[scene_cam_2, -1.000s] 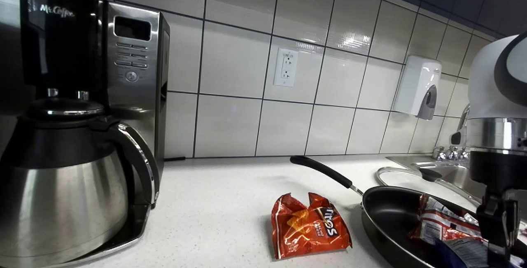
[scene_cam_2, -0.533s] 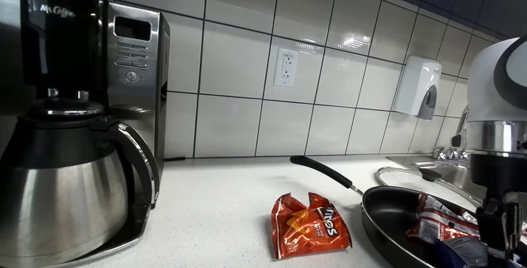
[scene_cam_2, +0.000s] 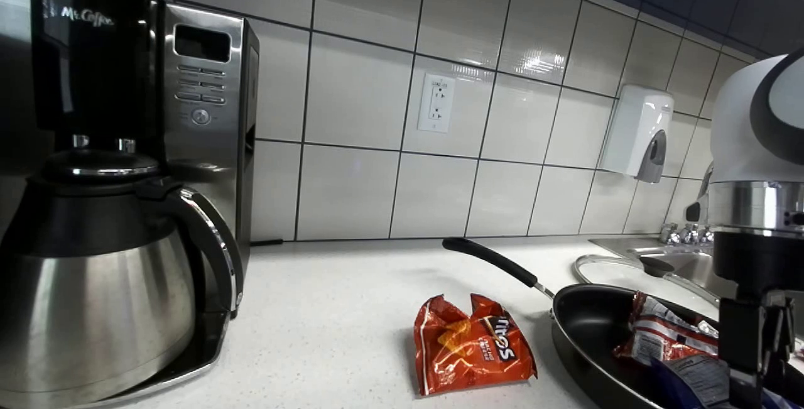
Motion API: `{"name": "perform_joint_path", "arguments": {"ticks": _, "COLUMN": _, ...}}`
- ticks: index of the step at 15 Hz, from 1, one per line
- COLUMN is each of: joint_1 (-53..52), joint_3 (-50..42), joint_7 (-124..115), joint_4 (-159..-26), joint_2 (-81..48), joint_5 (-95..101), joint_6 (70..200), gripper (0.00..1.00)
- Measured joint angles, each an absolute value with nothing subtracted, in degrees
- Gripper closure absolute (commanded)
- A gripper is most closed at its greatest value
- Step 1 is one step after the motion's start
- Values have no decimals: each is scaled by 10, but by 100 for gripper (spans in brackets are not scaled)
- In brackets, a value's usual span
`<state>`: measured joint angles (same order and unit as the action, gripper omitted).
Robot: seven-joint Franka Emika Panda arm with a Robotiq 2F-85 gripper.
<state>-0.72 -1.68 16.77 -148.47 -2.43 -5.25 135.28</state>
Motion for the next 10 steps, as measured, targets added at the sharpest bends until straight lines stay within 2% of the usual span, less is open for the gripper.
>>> {"name": "perform_joint_path", "arguments": {"ticks": 10, "joint_1": -19, "joint_3": 8, "joint_7": 167, "joint_4": -1473, "joint_2": 4, "joint_5": -76, "joint_6": 1353, "gripper": 0}}
